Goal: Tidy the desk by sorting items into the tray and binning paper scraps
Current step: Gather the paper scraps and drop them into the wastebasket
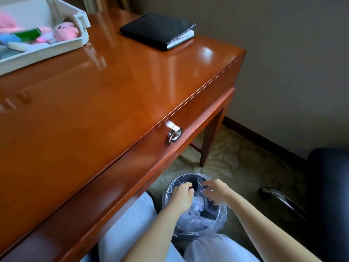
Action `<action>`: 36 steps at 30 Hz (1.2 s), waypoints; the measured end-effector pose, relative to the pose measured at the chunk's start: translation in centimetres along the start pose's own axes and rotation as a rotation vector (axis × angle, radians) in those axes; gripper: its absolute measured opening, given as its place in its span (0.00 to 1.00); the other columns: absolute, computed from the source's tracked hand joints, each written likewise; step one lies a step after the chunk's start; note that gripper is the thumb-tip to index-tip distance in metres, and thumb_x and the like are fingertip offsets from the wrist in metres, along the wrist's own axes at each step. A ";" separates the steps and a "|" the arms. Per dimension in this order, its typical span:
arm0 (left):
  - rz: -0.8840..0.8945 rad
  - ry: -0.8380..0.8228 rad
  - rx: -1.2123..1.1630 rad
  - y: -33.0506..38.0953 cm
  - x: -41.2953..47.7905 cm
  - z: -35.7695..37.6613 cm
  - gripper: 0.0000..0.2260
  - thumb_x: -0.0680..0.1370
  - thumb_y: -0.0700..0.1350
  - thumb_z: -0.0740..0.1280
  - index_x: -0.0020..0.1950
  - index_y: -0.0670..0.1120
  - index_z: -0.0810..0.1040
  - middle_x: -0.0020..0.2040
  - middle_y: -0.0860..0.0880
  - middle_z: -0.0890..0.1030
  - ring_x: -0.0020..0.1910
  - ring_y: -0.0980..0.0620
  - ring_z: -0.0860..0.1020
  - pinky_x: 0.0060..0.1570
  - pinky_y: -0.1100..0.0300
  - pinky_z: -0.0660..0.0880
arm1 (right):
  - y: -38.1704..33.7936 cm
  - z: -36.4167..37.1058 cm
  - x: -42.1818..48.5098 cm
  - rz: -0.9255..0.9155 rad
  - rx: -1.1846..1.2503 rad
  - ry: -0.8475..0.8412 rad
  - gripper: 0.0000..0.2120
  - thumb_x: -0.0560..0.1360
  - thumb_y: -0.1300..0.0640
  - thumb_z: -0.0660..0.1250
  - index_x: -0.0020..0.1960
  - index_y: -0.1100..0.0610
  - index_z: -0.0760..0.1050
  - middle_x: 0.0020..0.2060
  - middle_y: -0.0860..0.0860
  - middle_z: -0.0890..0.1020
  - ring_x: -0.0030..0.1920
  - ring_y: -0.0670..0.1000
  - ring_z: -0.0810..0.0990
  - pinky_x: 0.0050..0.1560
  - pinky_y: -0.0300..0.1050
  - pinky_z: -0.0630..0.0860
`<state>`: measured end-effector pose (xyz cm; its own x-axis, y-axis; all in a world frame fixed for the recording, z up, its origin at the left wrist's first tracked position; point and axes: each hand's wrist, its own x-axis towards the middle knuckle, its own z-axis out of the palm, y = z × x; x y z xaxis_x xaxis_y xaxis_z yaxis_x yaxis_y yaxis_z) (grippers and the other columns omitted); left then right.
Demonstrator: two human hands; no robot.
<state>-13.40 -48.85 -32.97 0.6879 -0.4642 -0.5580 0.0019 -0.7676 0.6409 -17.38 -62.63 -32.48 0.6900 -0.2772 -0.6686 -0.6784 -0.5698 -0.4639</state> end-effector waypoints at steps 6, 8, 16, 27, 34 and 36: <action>0.108 -0.041 0.100 0.9 -1.9 -2.2 0.15 0.81 0.46 0.57 0.65 0.42 0.72 0.55 0.46 0.76 0.48 0.50 0.71 0.49 0.58 0.67 | -1.3 -1.8 -1.8 -0.106 -0.119 0.078 0.13 0.76 0.61 0.61 0.58 0.61 0.78 0.54 0.58 0.81 0.54 0.58 0.79 0.56 0.50 0.77; 0.150 -0.039 0.136 1.5 -3.1 -3.2 0.15 0.81 0.46 0.57 0.63 0.41 0.73 0.49 0.47 0.73 0.46 0.51 0.69 0.47 0.58 0.65 | -2.3 -2.8 -2.8 -0.154 -0.161 0.114 0.12 0.75 0.61 0.61 0.55 0.60 0.80 0.54 0.57 0.82 0.55 0.57 0.80 0.57 0.51 0.77; 0.325 0.008 0.279 6.0 -11.3 -10.6 0.15 0.80 0.50 0.59 0.66 0.50 0.73 0.64 0.52 0.76 0.61 0.53 0.74 0.62 0.58 0.70 | -8.0 -7.2 -9.6 -0.429 -0.300 0.186 0.11 0.75 0.59 0.64 0.56 0.56 0.79 0.53 0.51 0.82 0.52 0.51 0.81 0.57 0.45 0.78; 0.520 0.295 0.312 6.9 -23.7 -21.3 0.10 0.78 0.49 0.63 0.59 0.53 0.78 0.51 0.59 0.79 0.51 0.61 0.77 0.57 0.65 0.73 | -19.3 -9.7 -20.5 -0.746 -0.447 0.196 0.09 0.75 0.59 0.65 0.52 0.55 0.81 0.42 0.48 0.84 0.42 0.48 0.83 0.45 0.38 0.79; 0.370 0.496 0.382 2.4 -27.6 -27.3 0.12 0.79 0.52 0.60 0.63 0.57 0.73 0.60 0.57 0.77 0.58 0.59 0.75 0.60 0.58 0.75 | -27.1 -6.8 -22.5 -0.870 -0.526 0.175 0.09 0.74 0.57 0.64 0.51 0.55 0.80 0.45 0.53 0.84 0.46 0.51 0.82 0.45 0.39 0.76; 0.319 0.564 0.353 0.5 -28.2 -28.8 0.14 0.79 0.52 0.60 0.65 0.57 0.71 0.62 0.57 0.75 0.58 0.59 0.74 0.59 0.60 0.74 | -29.5 -5.3 -21.8 -0.909 -0.546 0.161 0.10 0.75 0.55 0.64 0.54 0.54 0.79 0.49 0.51 0.84 0.50 0.52 0.81 0.52 0.46 0.78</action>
<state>-11.88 -23.44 -1.70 0.8846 -0.4643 0.0441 -0.4293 -0.7737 0.4659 -11.04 -43.90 -1.11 0.9317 0.3493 -0.1001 0.2837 -0.8715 -0.4001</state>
